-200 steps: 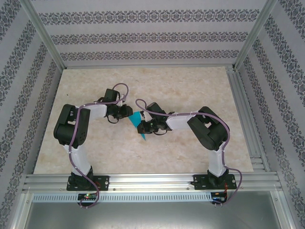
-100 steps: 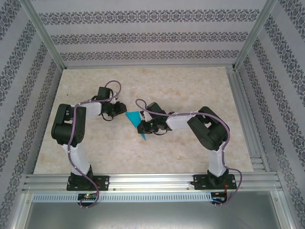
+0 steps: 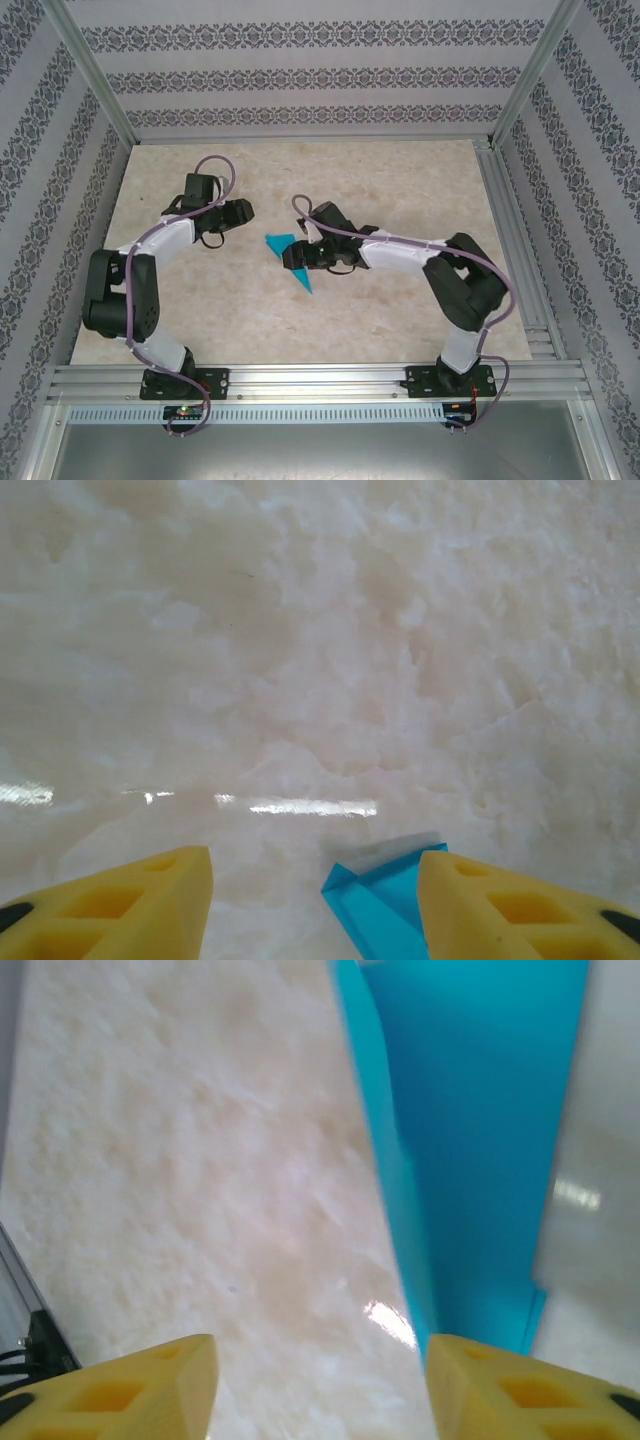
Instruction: Fold a paper plane with a square sheet of paper (pick it up from the middle)
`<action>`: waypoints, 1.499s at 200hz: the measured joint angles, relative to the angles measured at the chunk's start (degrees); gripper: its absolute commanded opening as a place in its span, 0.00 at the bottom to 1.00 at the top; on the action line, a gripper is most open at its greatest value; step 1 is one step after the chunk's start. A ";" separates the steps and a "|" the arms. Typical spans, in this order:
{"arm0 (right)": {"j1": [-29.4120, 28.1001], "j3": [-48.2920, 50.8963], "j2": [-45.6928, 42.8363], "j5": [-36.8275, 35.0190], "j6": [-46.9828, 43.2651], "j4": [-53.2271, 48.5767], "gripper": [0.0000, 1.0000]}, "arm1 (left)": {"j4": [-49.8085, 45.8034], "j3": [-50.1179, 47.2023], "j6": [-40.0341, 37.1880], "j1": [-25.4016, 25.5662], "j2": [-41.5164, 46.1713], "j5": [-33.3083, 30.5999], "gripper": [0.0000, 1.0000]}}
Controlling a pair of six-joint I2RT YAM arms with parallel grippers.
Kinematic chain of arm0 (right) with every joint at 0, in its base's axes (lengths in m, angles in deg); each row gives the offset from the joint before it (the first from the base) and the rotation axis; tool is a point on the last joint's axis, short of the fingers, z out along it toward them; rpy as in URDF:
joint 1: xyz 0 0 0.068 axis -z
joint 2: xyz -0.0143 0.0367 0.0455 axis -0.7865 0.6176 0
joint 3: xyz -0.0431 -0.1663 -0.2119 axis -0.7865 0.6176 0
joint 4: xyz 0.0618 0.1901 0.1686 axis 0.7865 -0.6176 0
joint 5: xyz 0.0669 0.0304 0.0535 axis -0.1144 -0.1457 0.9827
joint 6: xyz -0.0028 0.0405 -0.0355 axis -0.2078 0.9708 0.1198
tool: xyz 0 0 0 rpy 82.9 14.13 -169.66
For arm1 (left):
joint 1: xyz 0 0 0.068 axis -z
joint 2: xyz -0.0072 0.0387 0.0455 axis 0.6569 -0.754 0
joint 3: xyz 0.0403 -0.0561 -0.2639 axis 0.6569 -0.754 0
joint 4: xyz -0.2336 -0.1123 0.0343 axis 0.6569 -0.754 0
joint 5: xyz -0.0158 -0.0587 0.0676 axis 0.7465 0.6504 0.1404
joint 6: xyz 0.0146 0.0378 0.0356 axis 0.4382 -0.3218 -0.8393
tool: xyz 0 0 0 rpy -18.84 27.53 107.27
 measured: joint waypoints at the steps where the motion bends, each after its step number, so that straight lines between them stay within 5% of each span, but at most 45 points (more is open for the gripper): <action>1: 0.00 0.00 -0.42 -0.13 0.00 0.02 0.64 | -0.07 -0.04 0.02 0.00 0.15 0.02 0.61; 57: 5.62 4.33 -14.08 -12.02 -2.19 -0.66 0.79 | -5.01 -2.69 -0.22 2.23 4.04 -1.09 0.73; 79: 10.73 7.45 -15.82 -15.78 -3.98 -0.76 0.98 | -6.75 -3.32 0.20 4.42 6.25 -1.97 0.75; 164: 16.17 20.46 -16.00 -21.75 -6.60 5.97 0.98 | -15.89 -2.58 9.31 19.71 6.43 -11.50 0.78; 221: 16.52 20.46 -16.00 -21.73 -6.19 7.85 0.98 | -18.03 3.91 13.88 24.15 -2.16 -13.88 0.68; 300: 16.52 20.41 -15.98 -21.03 -6.01 7.85 0.97 | -19.28 5.92 17.90 25.20 -5.84 -15.10 0.42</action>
